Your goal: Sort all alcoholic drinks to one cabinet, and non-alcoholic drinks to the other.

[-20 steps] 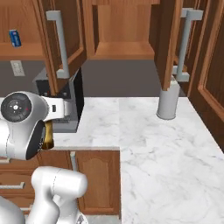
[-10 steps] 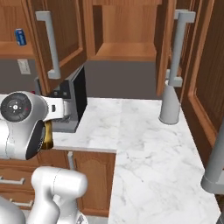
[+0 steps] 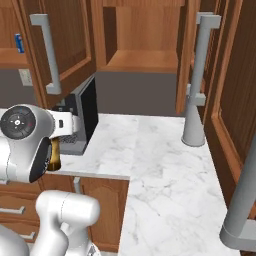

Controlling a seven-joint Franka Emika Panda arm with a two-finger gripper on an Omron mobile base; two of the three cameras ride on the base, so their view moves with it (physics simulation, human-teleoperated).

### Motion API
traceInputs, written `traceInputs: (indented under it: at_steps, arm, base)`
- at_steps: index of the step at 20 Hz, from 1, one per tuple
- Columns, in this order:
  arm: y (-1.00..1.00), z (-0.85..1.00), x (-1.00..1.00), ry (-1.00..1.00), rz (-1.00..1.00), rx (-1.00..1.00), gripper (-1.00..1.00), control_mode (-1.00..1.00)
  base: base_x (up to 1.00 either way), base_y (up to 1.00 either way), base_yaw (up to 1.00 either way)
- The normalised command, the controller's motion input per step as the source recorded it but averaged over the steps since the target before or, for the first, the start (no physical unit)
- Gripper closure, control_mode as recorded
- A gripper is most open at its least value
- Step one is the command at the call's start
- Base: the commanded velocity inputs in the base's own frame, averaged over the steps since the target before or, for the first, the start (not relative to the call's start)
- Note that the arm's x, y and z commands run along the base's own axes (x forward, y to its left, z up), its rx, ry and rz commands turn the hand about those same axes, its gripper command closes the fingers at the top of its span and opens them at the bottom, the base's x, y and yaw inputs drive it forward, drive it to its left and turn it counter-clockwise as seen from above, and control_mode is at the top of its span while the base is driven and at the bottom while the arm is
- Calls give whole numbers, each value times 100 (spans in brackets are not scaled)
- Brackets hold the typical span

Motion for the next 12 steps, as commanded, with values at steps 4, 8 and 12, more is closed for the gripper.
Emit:
traceInputs:
  at_steps: [4, 8, 12]
  arm:
    - [0, 0, 0, 0, 0, 0, 100, 100]
    - [0, 0, 0, 0, 0, 0, 100, 100]
    - [0, 0, 0, 0, 0, 0, 100, 100]
  base:
    - [52, -36, 5]
    - [53, -37, 2]
    - [55, -37, 1]
